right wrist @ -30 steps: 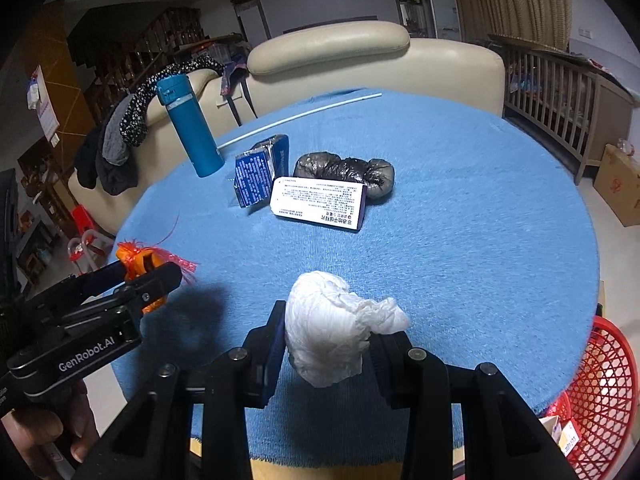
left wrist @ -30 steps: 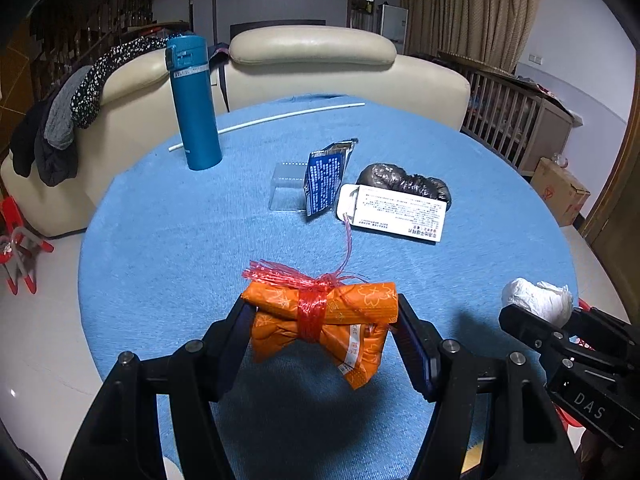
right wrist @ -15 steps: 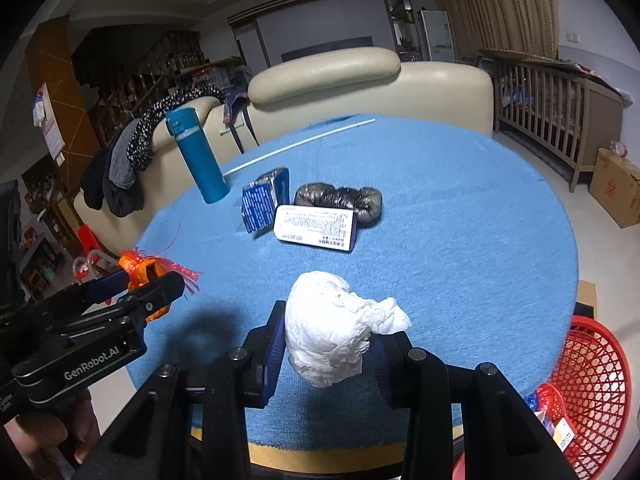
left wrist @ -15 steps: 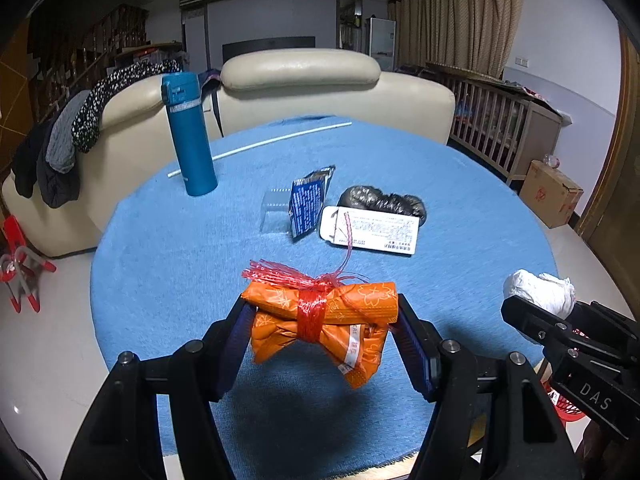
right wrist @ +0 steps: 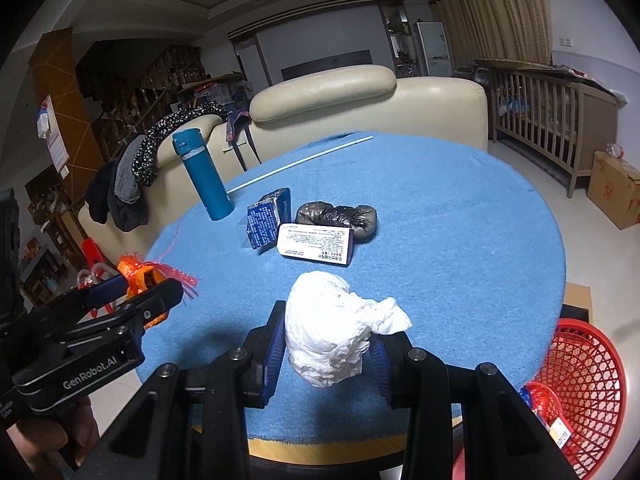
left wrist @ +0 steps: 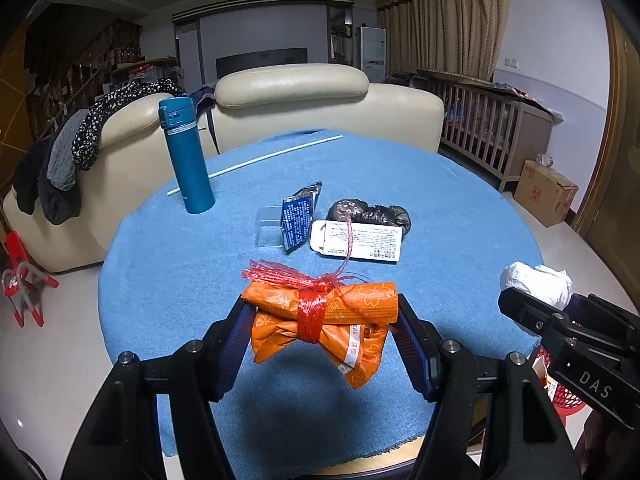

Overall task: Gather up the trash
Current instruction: 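Carry the orange wrapper and white tissue in both tools toward the red basket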

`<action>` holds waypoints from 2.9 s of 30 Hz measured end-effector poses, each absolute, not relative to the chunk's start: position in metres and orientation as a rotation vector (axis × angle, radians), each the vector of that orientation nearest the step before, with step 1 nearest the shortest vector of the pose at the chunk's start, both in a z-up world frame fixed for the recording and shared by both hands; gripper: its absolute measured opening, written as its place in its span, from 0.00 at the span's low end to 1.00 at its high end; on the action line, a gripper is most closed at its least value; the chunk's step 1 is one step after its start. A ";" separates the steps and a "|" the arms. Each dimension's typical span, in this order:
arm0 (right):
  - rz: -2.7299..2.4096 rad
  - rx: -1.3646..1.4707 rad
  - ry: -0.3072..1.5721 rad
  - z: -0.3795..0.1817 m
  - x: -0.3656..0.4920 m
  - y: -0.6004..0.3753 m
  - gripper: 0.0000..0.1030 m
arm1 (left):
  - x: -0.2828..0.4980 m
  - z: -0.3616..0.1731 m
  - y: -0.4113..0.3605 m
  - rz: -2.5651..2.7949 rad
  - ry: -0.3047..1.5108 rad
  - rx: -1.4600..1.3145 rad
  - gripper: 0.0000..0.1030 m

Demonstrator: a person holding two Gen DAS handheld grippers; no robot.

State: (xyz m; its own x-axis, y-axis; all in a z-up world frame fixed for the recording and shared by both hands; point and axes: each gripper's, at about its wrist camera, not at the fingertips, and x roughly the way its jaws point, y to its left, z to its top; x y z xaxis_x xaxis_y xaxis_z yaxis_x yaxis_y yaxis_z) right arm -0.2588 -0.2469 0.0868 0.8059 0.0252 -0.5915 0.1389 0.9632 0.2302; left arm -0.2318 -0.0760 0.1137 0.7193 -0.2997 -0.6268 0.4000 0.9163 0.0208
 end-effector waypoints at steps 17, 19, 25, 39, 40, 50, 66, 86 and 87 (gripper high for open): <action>-0.077 0.289 0.638 0.081 -0.265 -0.256 0.40 | -0.237 0.113 -0.083 -0.407 0.658 0.183 0.67; -0.079 0.290 0.639 0.080 -0.266 -0.257 0.40 | -0.237 0.113 -0.084 -0.409 0.658 0.186 0.67; -0.080 0.293 0.639 0.079 -0.266 -0.258 0.40 | -0.240 0.112 -0.086 -0.410 0.659 0.189 0.67; -0.092 0.304 0.639 0.075 -0.269 -0.260 0.40 | -0.241 0.110 -0.090 -0.423 0.657 0.198 0.67; -0.093 0.305 0.639 0.075 -0.270 -0.261 0.40 | -0.242 0.111 -0.091 -0.426 0.655 0.200 0.67; -0.117 0.324 0.631 0.073 -0.281 -0.272 0.40 | -0.249 0.110 -0.107 -0.467 0.649 0.234 0.67; -0.190 0.376 0.616 0.068 -0.309 -0.305 0.40 | -0.267 0.111 -0.144 -0.542 0.636 0.315 0.67; -0.259 0.411 0.585 0.071 -0.331 -0.334 0.40 | -0.282 0.112 -0.183 -0.629 0.633 0.364 0.67; -0.263 0.414 0.583 0.071 -0.332 -0.335 0.40 | -0.283 0.111 -0.185 -0.634 0.635 0.366 0.67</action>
